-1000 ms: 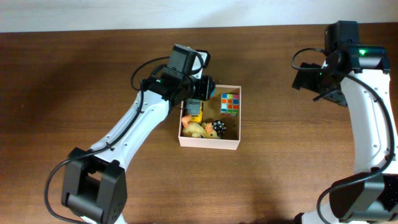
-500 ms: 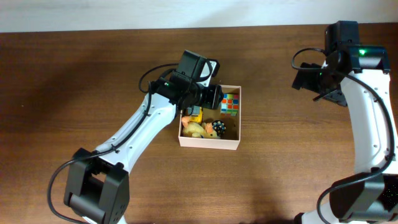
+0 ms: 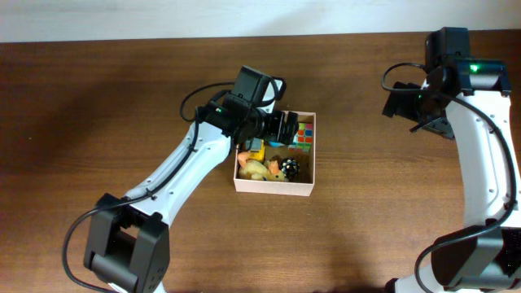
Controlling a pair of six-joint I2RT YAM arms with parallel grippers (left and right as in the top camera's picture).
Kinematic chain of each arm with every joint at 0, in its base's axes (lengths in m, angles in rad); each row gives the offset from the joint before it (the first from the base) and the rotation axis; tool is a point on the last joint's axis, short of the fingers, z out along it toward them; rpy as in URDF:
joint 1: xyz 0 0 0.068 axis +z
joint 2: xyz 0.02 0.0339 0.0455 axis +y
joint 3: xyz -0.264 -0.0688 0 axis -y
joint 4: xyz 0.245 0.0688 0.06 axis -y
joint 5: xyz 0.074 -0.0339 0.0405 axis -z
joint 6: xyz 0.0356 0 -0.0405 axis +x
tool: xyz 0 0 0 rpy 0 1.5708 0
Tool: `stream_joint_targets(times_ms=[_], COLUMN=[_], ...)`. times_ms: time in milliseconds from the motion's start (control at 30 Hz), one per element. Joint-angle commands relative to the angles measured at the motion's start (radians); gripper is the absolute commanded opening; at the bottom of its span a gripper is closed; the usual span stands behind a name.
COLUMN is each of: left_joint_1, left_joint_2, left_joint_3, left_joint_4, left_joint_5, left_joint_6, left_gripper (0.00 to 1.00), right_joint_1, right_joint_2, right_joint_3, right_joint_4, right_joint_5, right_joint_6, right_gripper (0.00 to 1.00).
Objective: Pack container
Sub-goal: 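Release the blue ball into the box beside the cube, then withdraw the left gripper up and left away from the box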
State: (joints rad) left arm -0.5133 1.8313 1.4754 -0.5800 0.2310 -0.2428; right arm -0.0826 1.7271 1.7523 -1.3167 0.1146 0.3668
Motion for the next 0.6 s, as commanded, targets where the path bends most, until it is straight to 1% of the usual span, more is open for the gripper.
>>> stream_joint_targets(times_ms=[0,100,233,367,467,567], left_joint_1=[0.039,0.085,0.166,0.245,0.303,0.356], left_joint_2=[0.002,-0.03,-0.097,-0.172,-0.216,-0.23], left_joint_3=[0.068,0.126,0.197,0.212,0.212,0.212], left_joint_4=[-0.012,-0.055,-0.149,-0.222,-0.286,-0.344], left_joint_5=[-0.038,-0.075,-0.217,-0.344,-0.394,-0.397], left_joint_6=[0.013,0.013,0.013,0.012,0.012,0.012], left_gripper=[0.99,0.99,0.99,0.99,0.99,0.99], right_joint_1=[0.003,0.003,0.003,0.003,0.003,0.003], right_joint_2=[-0.003,-0.003,-0.003,-0.003,-0.003,-0.003], right_joint_3=[0.013,0.013,0.013,0.013,0.013,0.013], right_joint_4=[0.0,0.0,0.0,0.0,0.0,0.0], right_joint_5=[0.002,0.002,0.002,0.002,0.002,0.002], right_joint_6=[0.009,0.009,0.009,0.009,0.009,0.009], right_gripper=[0.99,0.99,0.99,0.99,0.99,0.99])
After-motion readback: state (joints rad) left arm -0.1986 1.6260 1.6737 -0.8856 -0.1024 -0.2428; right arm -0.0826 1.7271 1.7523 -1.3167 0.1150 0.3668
